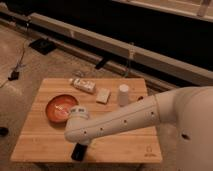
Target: Place the eraser on the white sponge
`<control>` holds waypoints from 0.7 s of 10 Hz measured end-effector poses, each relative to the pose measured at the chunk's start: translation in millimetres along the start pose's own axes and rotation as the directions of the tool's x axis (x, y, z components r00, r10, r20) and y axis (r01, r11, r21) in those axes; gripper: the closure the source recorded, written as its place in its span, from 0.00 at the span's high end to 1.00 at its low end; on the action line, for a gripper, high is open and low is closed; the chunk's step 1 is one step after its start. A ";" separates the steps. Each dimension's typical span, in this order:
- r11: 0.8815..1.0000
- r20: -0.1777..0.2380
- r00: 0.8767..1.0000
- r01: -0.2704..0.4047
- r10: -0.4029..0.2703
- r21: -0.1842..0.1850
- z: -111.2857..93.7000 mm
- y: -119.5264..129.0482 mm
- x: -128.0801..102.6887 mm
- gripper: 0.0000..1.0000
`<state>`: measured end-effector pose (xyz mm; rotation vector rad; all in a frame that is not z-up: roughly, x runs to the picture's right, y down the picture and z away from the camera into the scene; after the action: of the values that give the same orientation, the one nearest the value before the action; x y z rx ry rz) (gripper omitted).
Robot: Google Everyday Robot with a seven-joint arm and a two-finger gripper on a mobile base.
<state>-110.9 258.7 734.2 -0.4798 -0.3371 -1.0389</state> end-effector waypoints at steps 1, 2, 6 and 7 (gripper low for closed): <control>1.000 0.025 0.999 0.024 -0.025 0.015 5.5 -3.7 -4.9 0.73; 0.999 0.042 0.998 0.035 -0.036 0.021 9.6 -4.6 -5.8 0.73; 0.995 0.099 0.990 0.102 -0.103 0.020 25.7 -9.0 -16.4 0.73; 0.993 0.110 0.987 0.115 -0.116 0.012 30.0 -8.4 -18.0 0.73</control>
<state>-128.0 284.4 752.8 -0.5185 -0.4705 -1.1261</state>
